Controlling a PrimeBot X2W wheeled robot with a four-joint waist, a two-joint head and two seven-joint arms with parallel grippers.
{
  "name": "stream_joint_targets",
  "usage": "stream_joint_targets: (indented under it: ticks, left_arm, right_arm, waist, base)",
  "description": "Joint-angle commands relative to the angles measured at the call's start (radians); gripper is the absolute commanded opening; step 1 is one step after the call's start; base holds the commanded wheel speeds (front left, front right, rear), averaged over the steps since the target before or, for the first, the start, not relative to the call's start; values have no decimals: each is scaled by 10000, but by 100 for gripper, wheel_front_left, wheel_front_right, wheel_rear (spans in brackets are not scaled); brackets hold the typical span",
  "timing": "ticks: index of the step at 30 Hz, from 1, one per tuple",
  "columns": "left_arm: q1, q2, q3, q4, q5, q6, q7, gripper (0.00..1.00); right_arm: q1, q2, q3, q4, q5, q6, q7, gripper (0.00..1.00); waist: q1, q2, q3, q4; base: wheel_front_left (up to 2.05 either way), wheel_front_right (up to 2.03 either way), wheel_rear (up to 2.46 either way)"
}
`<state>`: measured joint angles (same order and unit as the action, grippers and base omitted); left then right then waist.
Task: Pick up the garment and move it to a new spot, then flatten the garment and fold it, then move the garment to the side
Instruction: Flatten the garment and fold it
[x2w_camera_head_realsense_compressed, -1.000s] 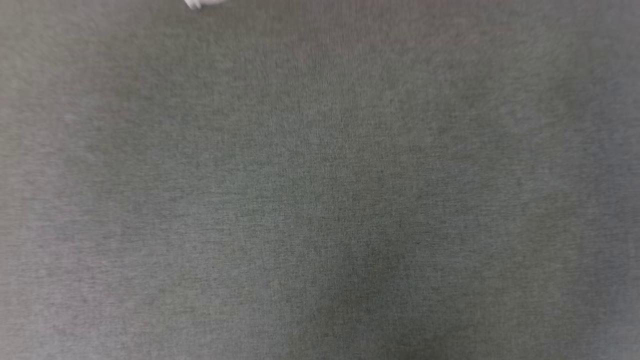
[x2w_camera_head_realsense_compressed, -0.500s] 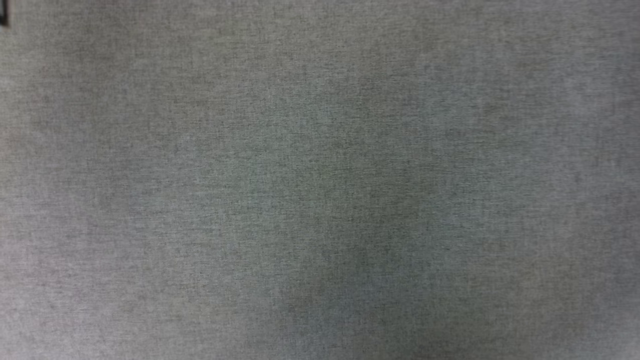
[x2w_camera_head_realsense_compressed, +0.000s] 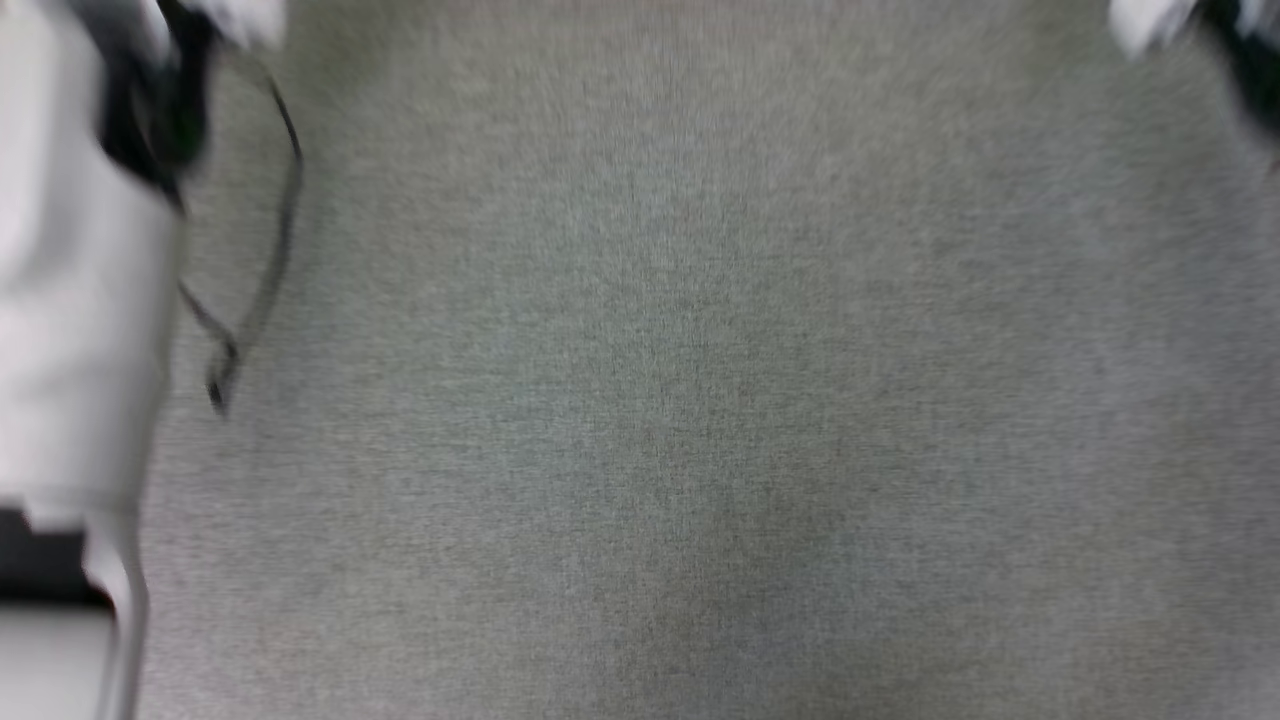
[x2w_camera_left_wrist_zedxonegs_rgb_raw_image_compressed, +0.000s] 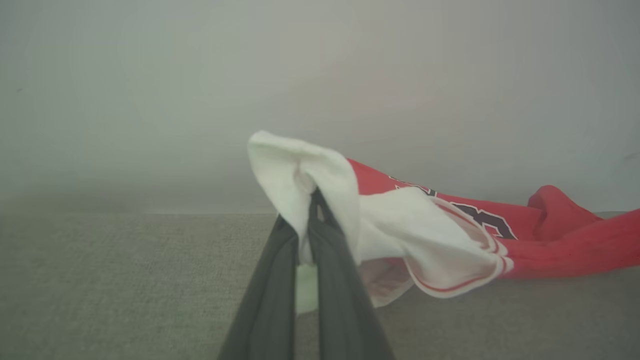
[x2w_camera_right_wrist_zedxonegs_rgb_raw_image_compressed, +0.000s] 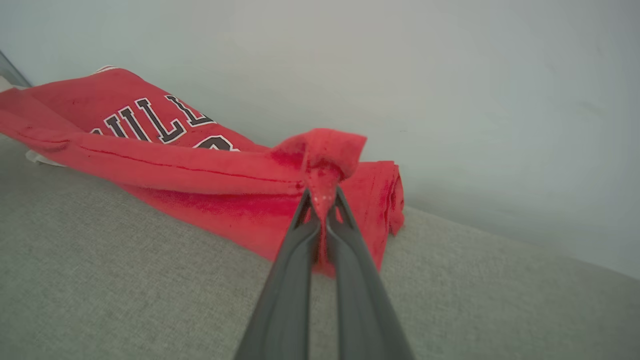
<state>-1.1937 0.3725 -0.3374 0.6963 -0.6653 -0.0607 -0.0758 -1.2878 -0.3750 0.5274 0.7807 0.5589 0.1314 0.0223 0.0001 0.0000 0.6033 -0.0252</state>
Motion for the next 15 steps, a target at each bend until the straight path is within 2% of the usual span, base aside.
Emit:
stream_joint_targets:
  ticks: [1,8,15]
  left_arm:
    - [648,80,48,-124,-143,-45,-58,0]
    - [4202,308,219,-848,-714,223,-251,0]
    - [7565,576,485,-2324,-1131,1043,-387,0]
  right_arm:
    - [586,-137,112,-132,113,-15,-157,0]
    - [3641,-491,388,-613,491,-16,-595,0]
    - [6424,-452,-140,-1224,819,-16,-558,0]
  waist:
    - [-1,0,-816,60]
    - [-1,0,-2532,68]
    - [-1,0,-3972,27]
  base:
    - [0,0,0]
    - [0,0,0]
    - [0,0,0]
